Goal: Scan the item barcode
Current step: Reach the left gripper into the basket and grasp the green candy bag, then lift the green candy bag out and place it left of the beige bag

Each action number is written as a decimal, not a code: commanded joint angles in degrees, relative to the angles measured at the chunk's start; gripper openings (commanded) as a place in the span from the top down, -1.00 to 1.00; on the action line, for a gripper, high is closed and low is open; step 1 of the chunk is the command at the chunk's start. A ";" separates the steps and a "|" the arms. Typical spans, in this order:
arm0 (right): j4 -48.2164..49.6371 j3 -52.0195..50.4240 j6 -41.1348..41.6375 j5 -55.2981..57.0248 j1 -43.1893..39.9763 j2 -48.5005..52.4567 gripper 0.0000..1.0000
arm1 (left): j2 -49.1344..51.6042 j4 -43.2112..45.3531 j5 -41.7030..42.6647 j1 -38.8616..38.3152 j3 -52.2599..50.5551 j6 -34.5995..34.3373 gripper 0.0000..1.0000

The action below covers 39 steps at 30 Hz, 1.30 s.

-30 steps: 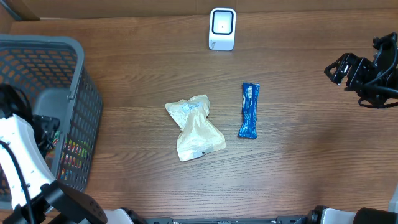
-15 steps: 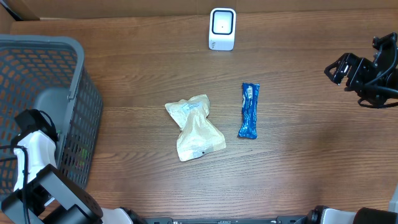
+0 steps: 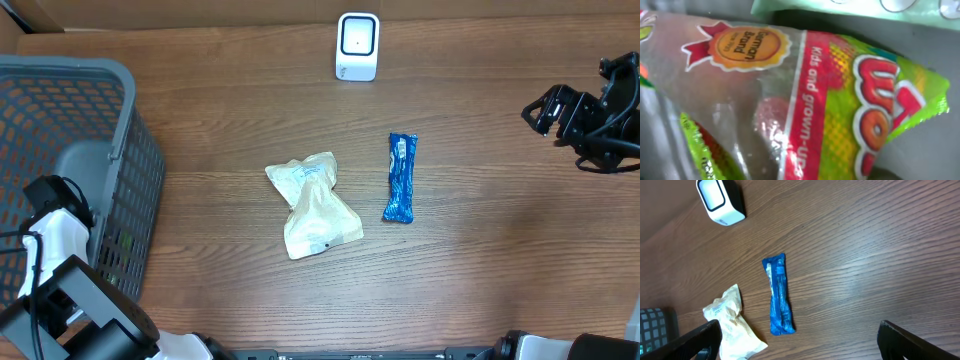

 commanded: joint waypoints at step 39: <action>1.03 0.44 0.02 -1.01 -0.04 0.13 -1.00 | -14.10 -42.18 3.23 -45.05 46.71 -0.52 0.91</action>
